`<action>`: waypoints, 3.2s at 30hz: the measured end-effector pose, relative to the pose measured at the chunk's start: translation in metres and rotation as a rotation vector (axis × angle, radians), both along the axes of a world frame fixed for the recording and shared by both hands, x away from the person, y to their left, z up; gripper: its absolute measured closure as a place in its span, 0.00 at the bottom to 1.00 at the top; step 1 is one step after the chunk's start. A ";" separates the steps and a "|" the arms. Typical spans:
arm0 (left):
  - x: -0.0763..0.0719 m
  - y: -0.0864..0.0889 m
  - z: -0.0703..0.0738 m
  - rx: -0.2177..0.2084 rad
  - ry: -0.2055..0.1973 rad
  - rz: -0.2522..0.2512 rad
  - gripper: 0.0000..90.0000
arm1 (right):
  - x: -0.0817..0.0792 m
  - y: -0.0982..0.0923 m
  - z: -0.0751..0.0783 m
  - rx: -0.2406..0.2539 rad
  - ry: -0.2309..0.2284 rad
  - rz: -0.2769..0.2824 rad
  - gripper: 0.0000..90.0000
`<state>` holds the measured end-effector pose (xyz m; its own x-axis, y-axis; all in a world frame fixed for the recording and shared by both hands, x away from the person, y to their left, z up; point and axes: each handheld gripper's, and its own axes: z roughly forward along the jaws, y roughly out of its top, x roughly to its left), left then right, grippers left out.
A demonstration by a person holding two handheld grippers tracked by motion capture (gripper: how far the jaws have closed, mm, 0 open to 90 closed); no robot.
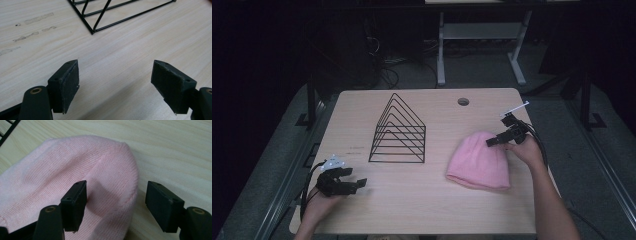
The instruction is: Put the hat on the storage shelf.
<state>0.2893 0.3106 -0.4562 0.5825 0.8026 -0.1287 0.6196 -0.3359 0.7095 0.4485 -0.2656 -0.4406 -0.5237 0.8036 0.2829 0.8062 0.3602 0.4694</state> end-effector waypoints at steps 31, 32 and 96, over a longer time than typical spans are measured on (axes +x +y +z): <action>-0.004 -0.001 0.001 0.016 -0.009 -0.005 0.25 | 0.001 0.003 -0.008 0.132 0.086 0.022 0.84; -0.004 0.000 0.001 0.017 -0.008 -0.003 0.25 | 0.000 0.003 -0.006 0.144 0.086 0.026 0.84; 0.000 -0.009 0.019 -0.029 -0.007 -0.117 0.27 | -0.045 0.010 0.158 0.302 -0.286 0.197 0.86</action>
<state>0.2893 0.3018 -0.4371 0.6730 0.7250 -0.1464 0.5725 -0.3853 0.7237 0.4036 -0.2553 -0.2828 -0.7492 0.5851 0.3106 0.5587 0.3063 0.7707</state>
